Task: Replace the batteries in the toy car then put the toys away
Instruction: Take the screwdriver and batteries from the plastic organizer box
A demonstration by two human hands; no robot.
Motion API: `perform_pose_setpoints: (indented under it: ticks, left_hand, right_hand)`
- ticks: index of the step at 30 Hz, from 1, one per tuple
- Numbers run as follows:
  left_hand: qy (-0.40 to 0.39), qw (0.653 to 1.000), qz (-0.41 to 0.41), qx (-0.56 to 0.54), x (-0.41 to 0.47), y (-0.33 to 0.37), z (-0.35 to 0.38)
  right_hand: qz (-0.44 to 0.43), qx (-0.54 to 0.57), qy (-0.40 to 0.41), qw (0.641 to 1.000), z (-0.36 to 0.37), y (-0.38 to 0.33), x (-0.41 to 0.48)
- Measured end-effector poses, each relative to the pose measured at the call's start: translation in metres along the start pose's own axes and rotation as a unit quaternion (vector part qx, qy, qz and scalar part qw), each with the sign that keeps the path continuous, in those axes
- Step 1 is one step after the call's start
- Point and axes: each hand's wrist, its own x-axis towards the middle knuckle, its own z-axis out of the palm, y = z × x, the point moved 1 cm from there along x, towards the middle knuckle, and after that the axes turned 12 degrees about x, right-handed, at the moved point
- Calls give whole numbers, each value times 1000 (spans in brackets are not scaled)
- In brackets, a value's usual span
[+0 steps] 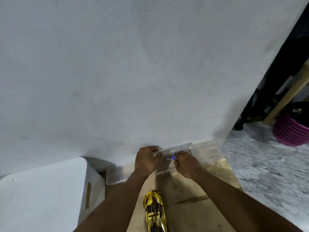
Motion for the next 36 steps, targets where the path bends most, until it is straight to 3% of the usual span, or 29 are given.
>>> perform_pose_setpoints:
  ticks: [7,12,20,30,36]
  left_hand:
    - [5,1000,-2,-14,3,-2,2]
    - [11,1000,0,-15,6,-4,3]
    - [19,1000,16,-17,9,-6,6]
    - [29,999,17,-34,8,-6,5]
    - [35,999,24,-32,8,-8,7]
  right_hand:
    - [-18,-115,-33,993,13,5,4]
    - [-37,-108,-23,993,21,3,-2]
    - [2,-123,-50,991,29,-12,9]
    - [-93,-149,-139,974,49,-25,16]
    - [-118,-136,-138,974,42,-30,14]
